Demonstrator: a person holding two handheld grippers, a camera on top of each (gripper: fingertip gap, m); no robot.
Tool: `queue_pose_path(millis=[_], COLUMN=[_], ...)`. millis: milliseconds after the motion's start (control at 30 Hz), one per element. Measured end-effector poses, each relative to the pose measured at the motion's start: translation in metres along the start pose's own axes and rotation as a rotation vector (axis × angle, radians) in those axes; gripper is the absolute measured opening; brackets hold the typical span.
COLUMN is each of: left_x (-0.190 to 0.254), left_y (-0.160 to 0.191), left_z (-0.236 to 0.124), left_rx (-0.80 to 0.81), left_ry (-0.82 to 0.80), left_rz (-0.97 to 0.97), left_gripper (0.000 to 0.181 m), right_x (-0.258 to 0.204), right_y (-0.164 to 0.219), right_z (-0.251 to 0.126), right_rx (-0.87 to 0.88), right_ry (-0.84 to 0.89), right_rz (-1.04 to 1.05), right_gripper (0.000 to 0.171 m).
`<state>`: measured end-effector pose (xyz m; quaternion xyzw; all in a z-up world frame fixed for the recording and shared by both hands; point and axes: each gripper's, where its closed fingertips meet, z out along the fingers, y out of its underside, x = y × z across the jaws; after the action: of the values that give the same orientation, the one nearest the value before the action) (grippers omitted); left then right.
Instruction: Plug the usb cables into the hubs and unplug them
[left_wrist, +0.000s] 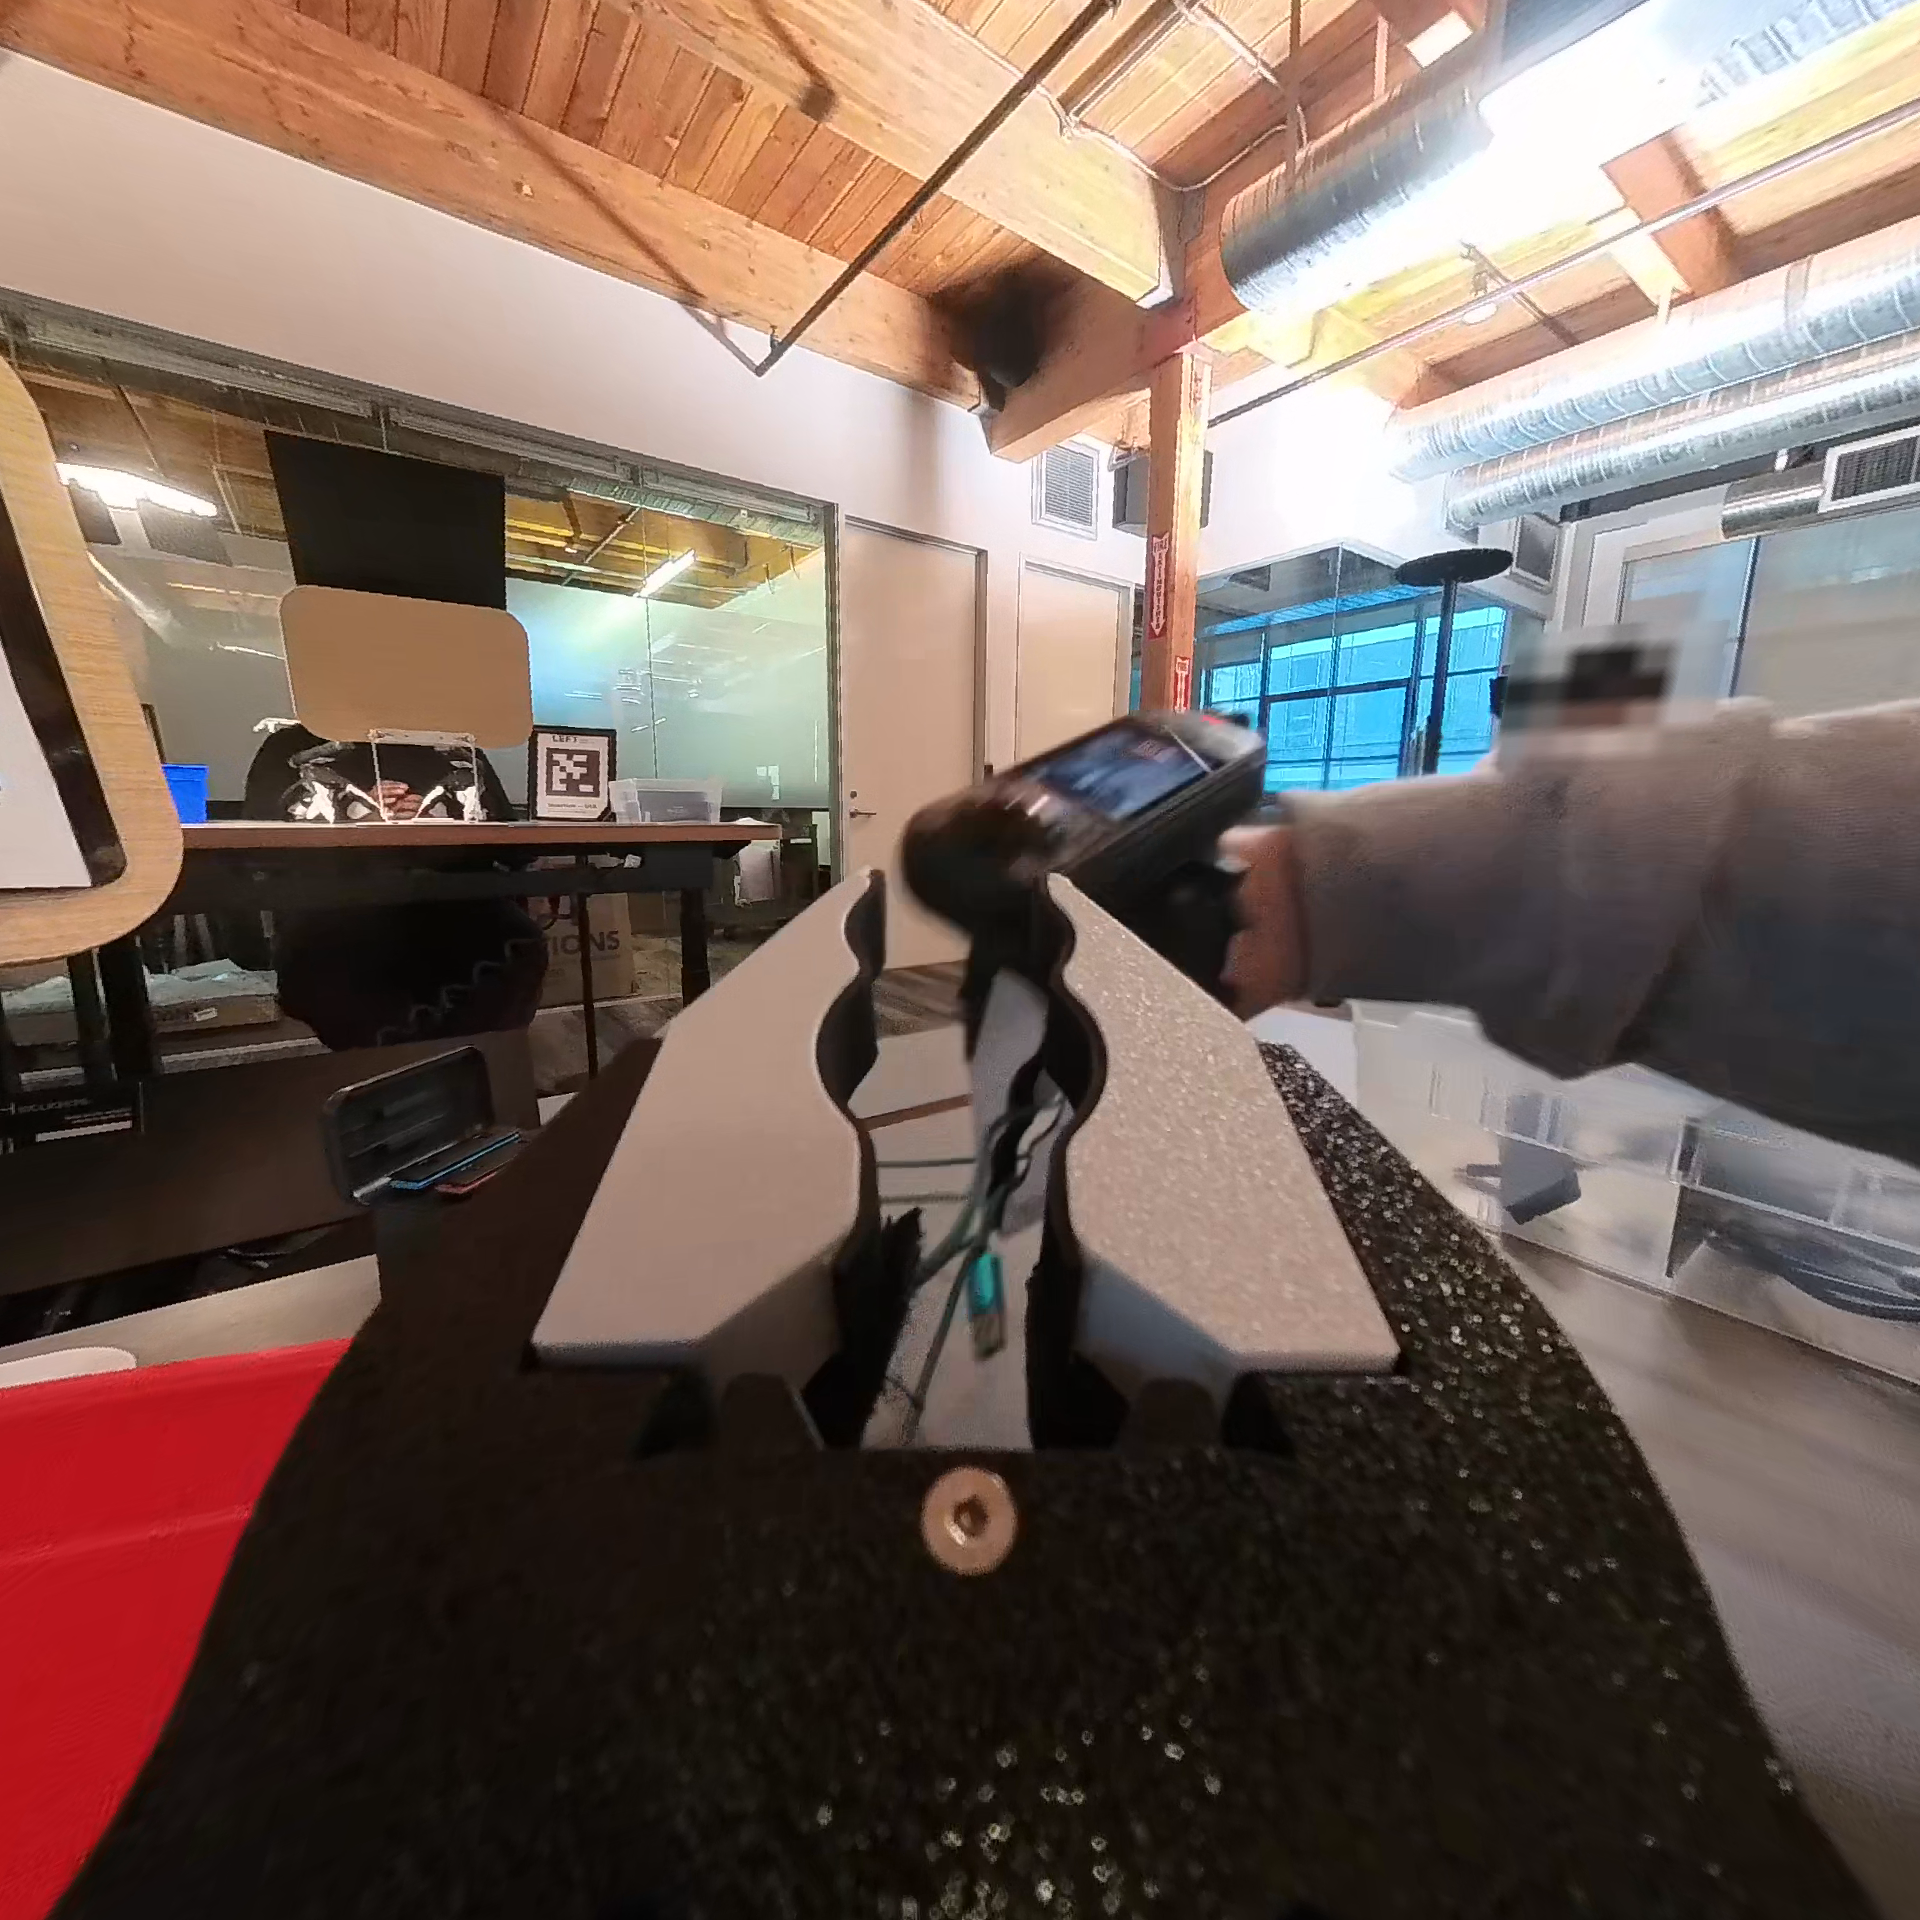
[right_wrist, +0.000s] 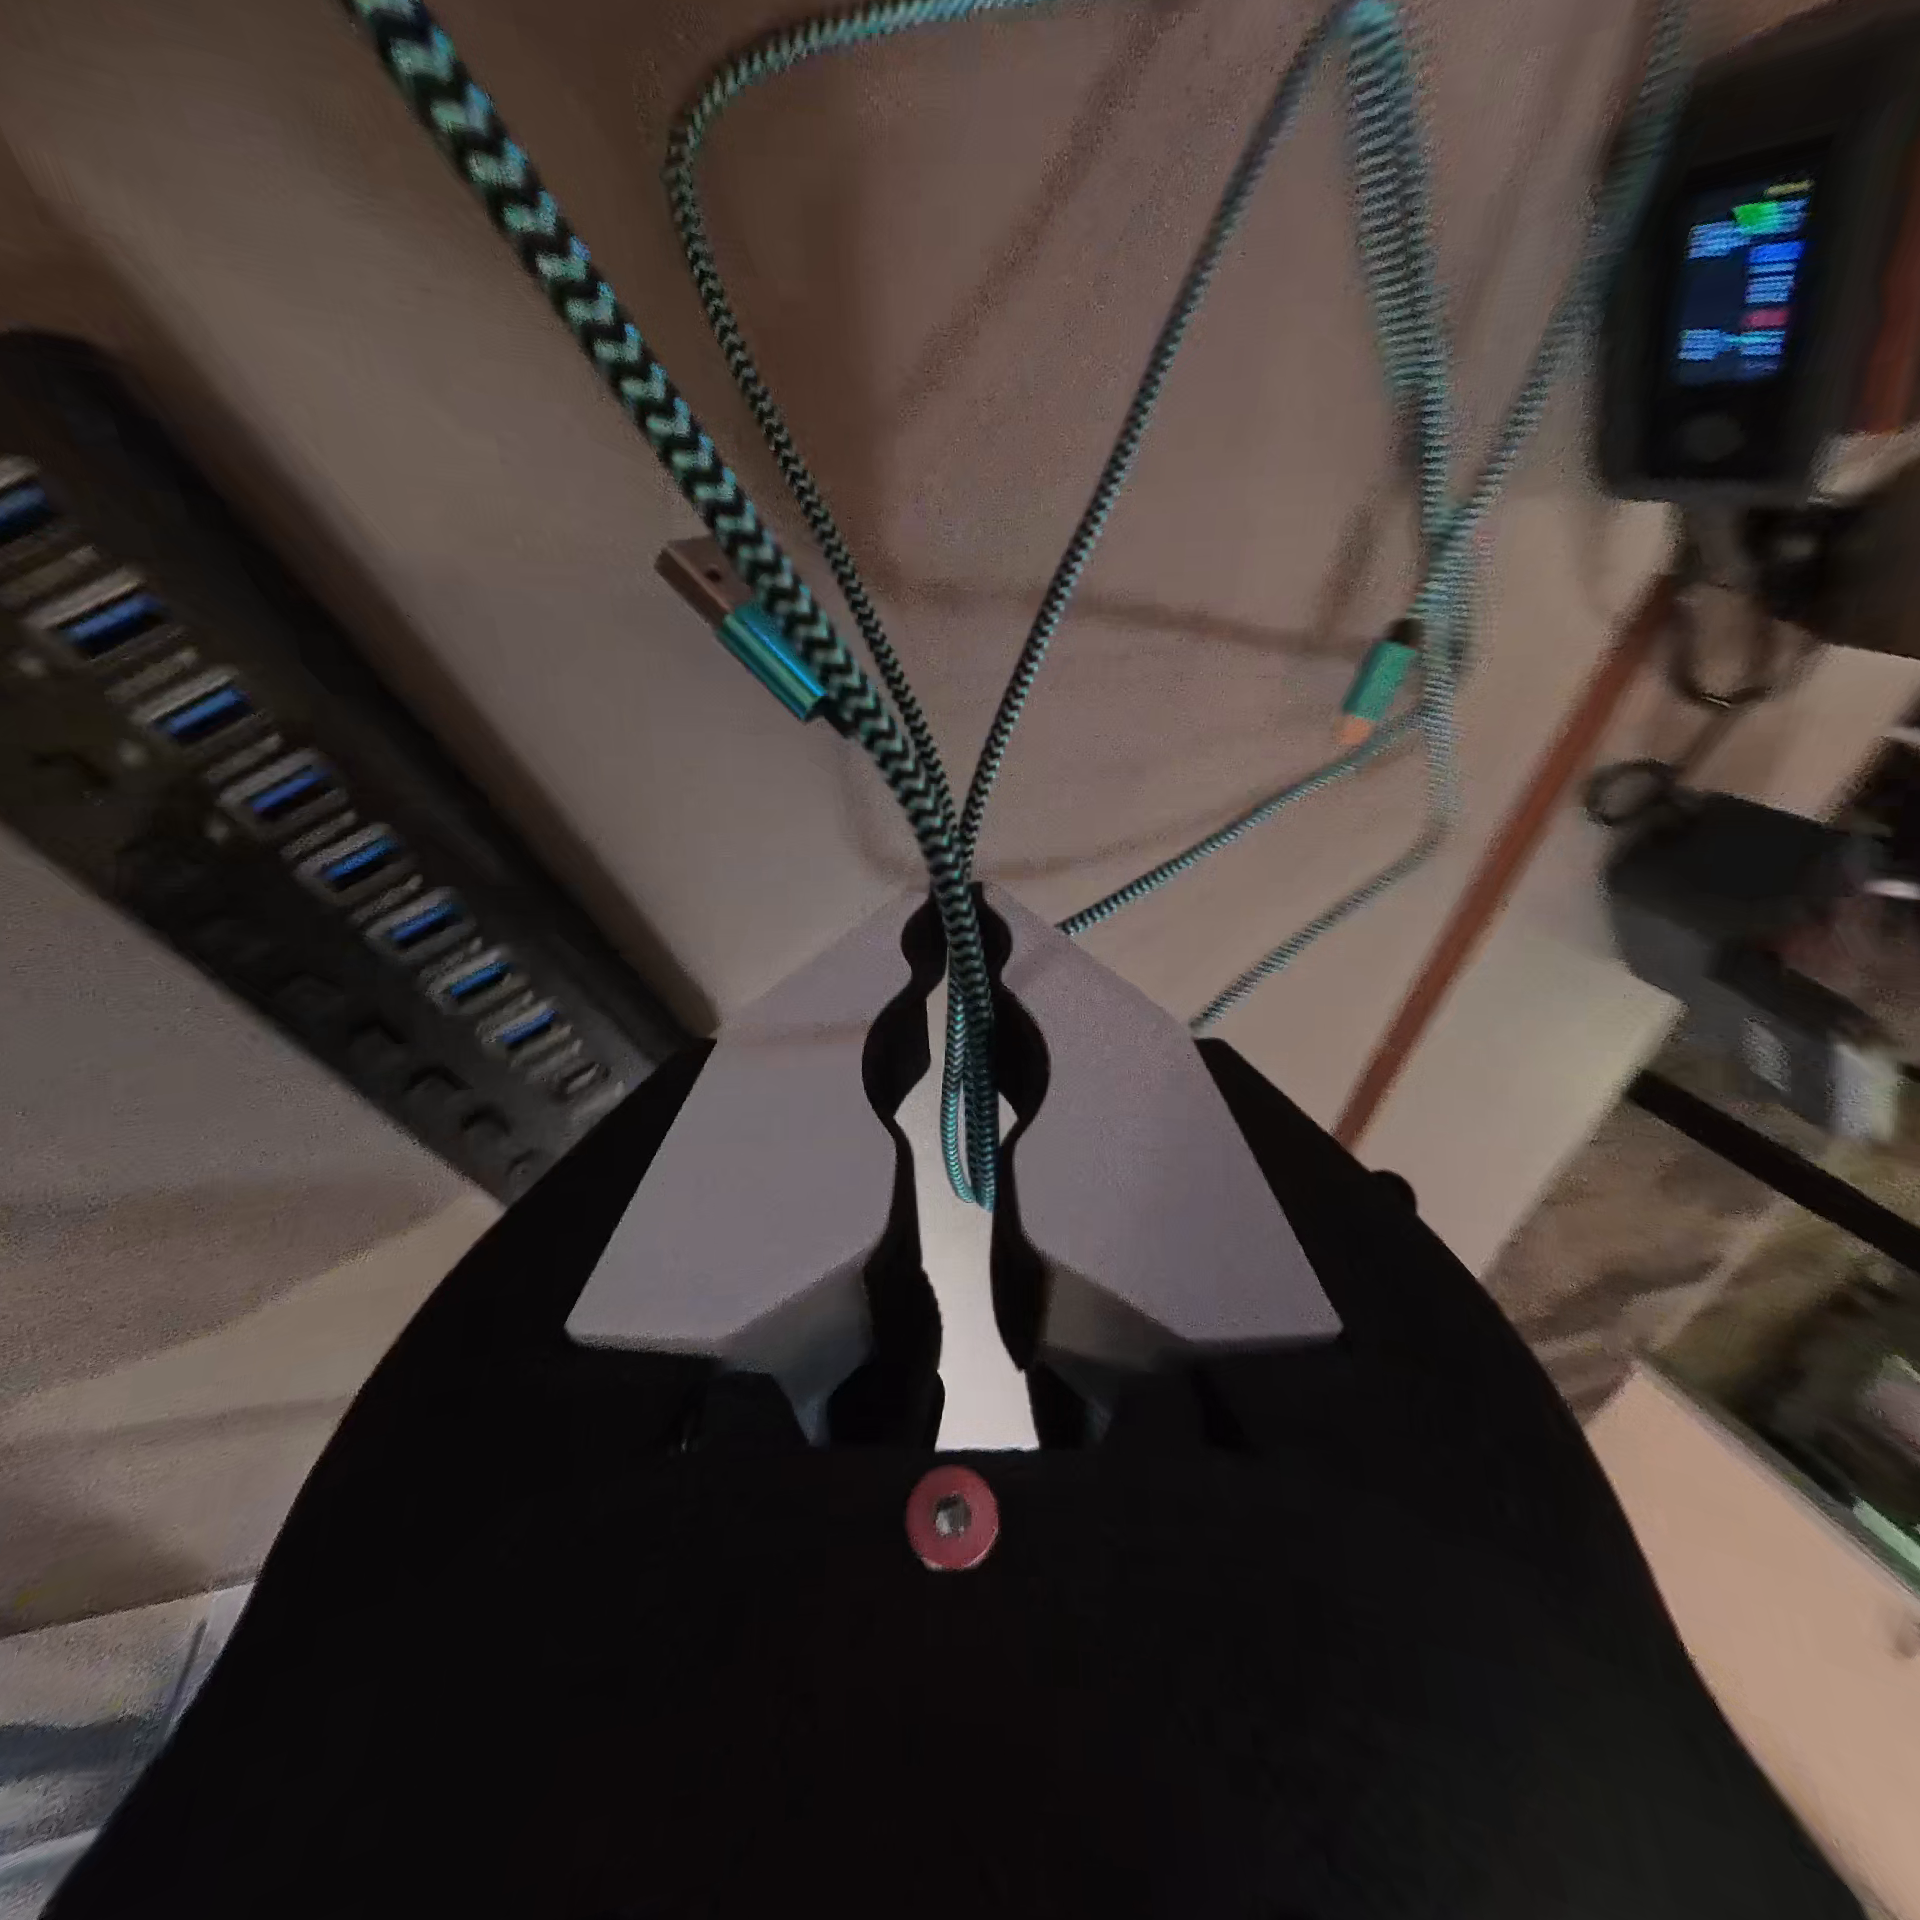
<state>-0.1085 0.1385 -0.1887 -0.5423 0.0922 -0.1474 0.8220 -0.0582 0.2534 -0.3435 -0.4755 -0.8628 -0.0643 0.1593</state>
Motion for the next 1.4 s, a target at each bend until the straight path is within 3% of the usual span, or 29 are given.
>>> queue_pose_path(millis=[167,400,567,800,967,1100,1400], left_x=[0.0,0.003,0.004,0.007,0.008,0.007,0.007], left_y=[0.001,0.01,0.013,0.02,0.022,0.024,0.023], left_z=[0.0,0.002,0.003,0.004,0.004,0.005,0.005], left_rx=[-0.001,-0.032,-0.041,-0.065,-0.073,-0.079,-0.079], left_ry=[0.001,0.006,0.01,0.02,0.022,0.022,0.026], left_rz=[0.011,0.046,0.054,0.066,0.075,0.07,0.045], left_gripper=[0.025,0.025,0.025,0.024,0.024,0.024,0.023], right_x=[0.006,-0.013,-0.058,-0.117,-0.143,-0.152,-0.174], right_y=[0.029,0.107,0.158,0.212,0.229,0.248,0.243], right_z=[-0.102,-0.276,-0.357,-0.389,-0.37,-0.353,-0.377], right_rx=[0.084,-0.012,-0.096,-0.11,-0.056,-0.124,-0.199], right_ry=[0.289,0.654,0.701,0.48,0.201,0.054,0.04], right_rz=[0.062,0.163,0.284,0.501,0.655,0.723,0.741], right_gripper=[0.001,0.001,0.001,0.001,0.001,0.001,0.001])
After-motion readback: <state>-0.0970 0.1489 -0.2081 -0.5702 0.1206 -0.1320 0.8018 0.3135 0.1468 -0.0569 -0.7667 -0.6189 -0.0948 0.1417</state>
